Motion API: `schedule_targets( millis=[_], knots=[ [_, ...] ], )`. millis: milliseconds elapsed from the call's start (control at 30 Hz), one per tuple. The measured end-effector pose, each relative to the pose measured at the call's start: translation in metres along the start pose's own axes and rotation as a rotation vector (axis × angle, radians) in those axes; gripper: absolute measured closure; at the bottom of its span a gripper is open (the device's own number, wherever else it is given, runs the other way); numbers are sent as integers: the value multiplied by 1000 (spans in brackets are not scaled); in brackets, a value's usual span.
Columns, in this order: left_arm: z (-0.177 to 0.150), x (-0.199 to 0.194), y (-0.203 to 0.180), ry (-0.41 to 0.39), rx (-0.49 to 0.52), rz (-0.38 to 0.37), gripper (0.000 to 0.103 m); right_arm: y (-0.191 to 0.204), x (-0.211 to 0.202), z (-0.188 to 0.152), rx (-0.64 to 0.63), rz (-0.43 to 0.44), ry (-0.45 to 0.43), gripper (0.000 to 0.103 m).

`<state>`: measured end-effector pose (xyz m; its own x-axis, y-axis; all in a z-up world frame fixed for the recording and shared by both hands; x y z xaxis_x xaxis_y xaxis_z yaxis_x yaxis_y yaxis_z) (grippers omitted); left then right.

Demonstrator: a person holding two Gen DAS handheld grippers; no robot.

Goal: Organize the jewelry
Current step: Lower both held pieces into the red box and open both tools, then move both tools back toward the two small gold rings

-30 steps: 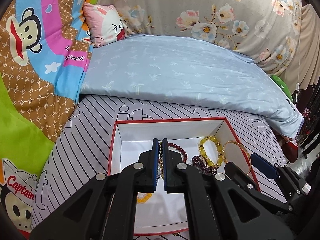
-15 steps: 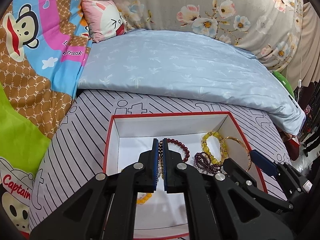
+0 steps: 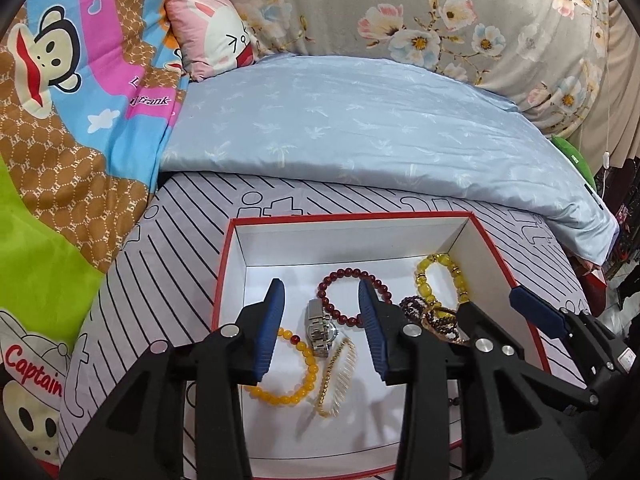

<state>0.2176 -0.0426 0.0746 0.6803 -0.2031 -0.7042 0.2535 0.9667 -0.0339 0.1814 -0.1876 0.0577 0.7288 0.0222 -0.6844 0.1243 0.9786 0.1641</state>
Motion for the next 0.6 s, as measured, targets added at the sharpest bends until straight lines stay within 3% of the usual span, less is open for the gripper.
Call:
schedule_targets(
  millis=[267,600],
  knots=[
    [-11,-16,9,3,-24,-2,66,-11,-22,-10,35,8,1,48],
    [-46,-49,13,17,-40,-4,66,-21,-56,-47,47,-10,17,48]
  ],
)
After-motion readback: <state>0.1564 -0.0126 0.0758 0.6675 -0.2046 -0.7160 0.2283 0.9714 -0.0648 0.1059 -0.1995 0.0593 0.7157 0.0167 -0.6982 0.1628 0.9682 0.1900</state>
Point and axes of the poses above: each gripper's, at about its wrist camera, not at the fingertips, and x roughly the way its jaws point, y to its left, z to its top, the point moved 1 cm from there along x, roughly the way its jaws point, and after that the axes turned 5 degrees about x, right-handed, at the moved point
